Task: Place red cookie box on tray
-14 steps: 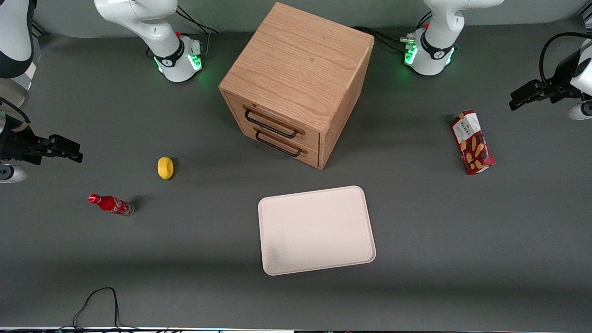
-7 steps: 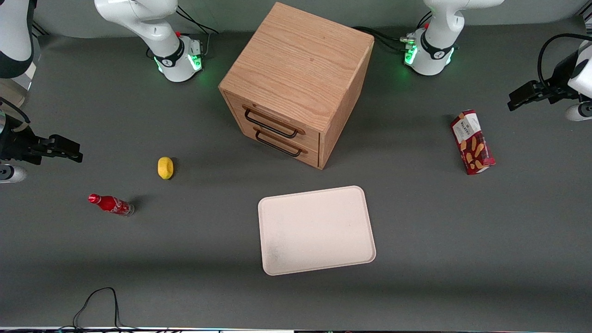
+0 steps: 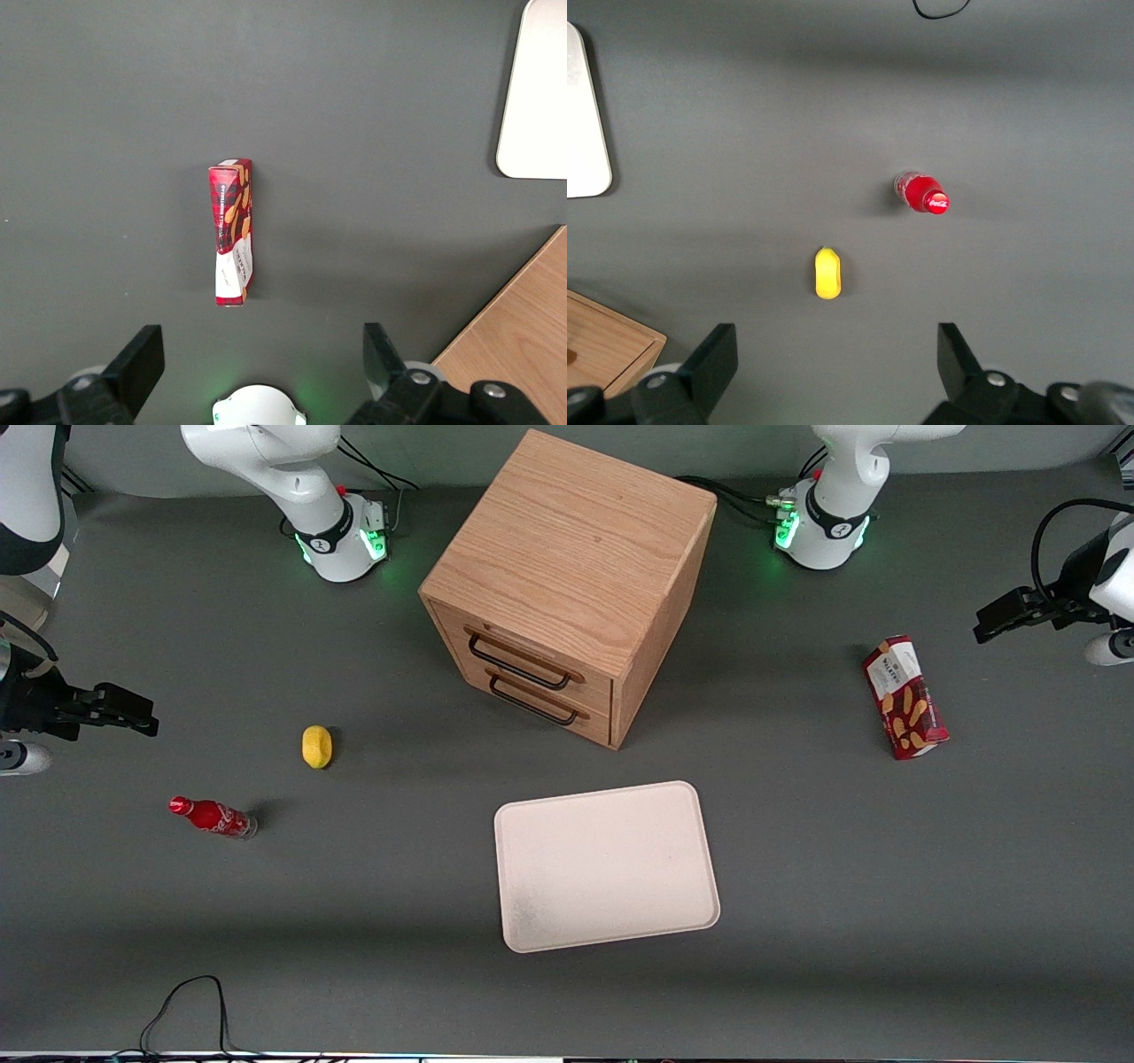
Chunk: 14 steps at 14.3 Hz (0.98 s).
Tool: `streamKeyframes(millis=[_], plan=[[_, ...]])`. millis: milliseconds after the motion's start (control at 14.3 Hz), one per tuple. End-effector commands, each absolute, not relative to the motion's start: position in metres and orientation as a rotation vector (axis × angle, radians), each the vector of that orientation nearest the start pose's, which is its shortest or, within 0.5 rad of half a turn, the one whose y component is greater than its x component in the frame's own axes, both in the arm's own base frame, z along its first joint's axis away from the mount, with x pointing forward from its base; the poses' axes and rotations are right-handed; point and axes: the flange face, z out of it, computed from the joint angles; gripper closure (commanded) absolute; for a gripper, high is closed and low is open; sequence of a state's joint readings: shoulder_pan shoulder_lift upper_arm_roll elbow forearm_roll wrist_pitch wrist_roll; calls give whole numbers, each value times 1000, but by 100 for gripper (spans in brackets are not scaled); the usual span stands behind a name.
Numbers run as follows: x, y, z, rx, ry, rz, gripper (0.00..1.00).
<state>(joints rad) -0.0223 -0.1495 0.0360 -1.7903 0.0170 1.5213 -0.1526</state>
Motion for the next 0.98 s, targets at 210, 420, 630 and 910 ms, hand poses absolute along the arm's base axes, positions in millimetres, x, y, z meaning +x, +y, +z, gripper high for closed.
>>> streamKeyframes(millis=[210, 420, 630, 910], plan=[[494, 11, 597, -3091, -263, 248, 0], [492, 14, 595, -3089, -270, 253, 0], [490, 14, 596, -3086, -277, 262, 0], [484, 19, 597, -3066, -274, 282, 0]])
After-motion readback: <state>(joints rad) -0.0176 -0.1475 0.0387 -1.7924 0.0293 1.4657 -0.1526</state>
